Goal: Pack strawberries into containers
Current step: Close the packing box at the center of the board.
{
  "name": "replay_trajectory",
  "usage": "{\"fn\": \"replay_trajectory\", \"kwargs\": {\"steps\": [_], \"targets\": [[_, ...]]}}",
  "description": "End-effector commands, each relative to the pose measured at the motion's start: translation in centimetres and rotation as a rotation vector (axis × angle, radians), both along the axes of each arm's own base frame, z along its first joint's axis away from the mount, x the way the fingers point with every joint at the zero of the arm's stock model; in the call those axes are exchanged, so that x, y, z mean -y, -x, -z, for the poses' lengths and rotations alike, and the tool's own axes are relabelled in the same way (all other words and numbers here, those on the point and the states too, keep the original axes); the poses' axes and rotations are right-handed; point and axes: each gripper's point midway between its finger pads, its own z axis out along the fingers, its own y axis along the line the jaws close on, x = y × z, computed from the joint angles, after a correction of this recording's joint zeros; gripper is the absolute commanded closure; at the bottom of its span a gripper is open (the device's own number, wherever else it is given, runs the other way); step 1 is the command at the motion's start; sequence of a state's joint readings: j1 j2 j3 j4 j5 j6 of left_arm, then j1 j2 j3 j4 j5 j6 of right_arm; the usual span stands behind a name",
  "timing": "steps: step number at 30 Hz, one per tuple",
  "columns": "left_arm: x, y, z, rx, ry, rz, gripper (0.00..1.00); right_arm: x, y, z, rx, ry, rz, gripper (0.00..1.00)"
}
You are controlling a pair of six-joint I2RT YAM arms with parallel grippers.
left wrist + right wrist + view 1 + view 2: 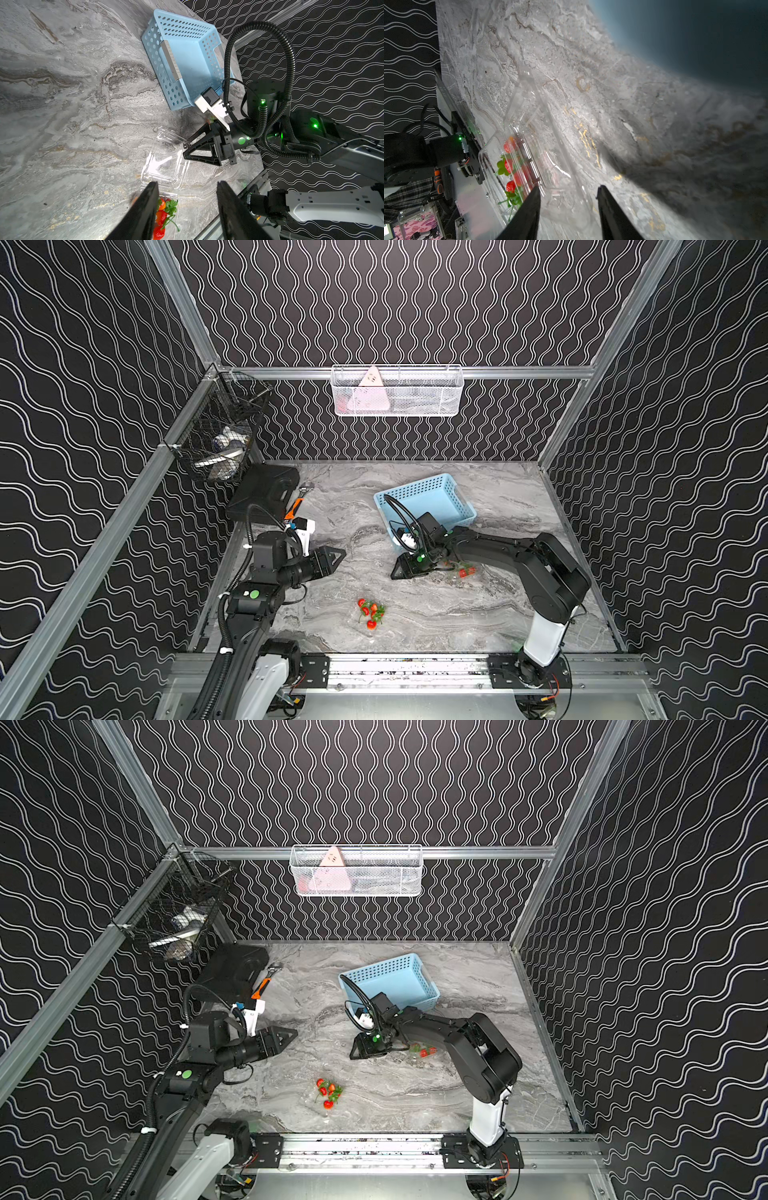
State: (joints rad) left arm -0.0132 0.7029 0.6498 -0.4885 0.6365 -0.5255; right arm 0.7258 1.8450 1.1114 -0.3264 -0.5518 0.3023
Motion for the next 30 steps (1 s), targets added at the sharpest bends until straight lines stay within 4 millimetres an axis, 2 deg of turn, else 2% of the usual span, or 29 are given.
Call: {"fn": "replay_trajectory", "kwargs": {"steps": [1, 7, 15, 21, 30], "targets": [[0.2, -0.1, -0.4, 0.018, 0.011, 0.006, 0.49, -0.9, -0.1, -0.6, 0.013, -0.038, -0.024, 0.64], [0.2, -0.1, -0.5, 0.022, 0.013, 0.01, 0.49, -0.8, -0.2, -0.8, 0.013, -0.045, -0.004, 0.82], [0.3, -0.2, -0.6, 0.03, 0.019, 0.016, 0.49, 0.5, -1.4, -1.8, 0.06, -0.029, 0.095, 0.89], [0.5, -0.4, -0.6, 0.032, 0.02, 0.026, 0.49, 3.3, -2.6, -3.2, 0.104, -0.014, 0.202, 0.9], [1.9, -1.0, 1.1, 0.002, 0.044, 0.039, 0.51, 9.3, -2.2, -3.6, 0.213, 0.162, 0.292, 0.9]]}}
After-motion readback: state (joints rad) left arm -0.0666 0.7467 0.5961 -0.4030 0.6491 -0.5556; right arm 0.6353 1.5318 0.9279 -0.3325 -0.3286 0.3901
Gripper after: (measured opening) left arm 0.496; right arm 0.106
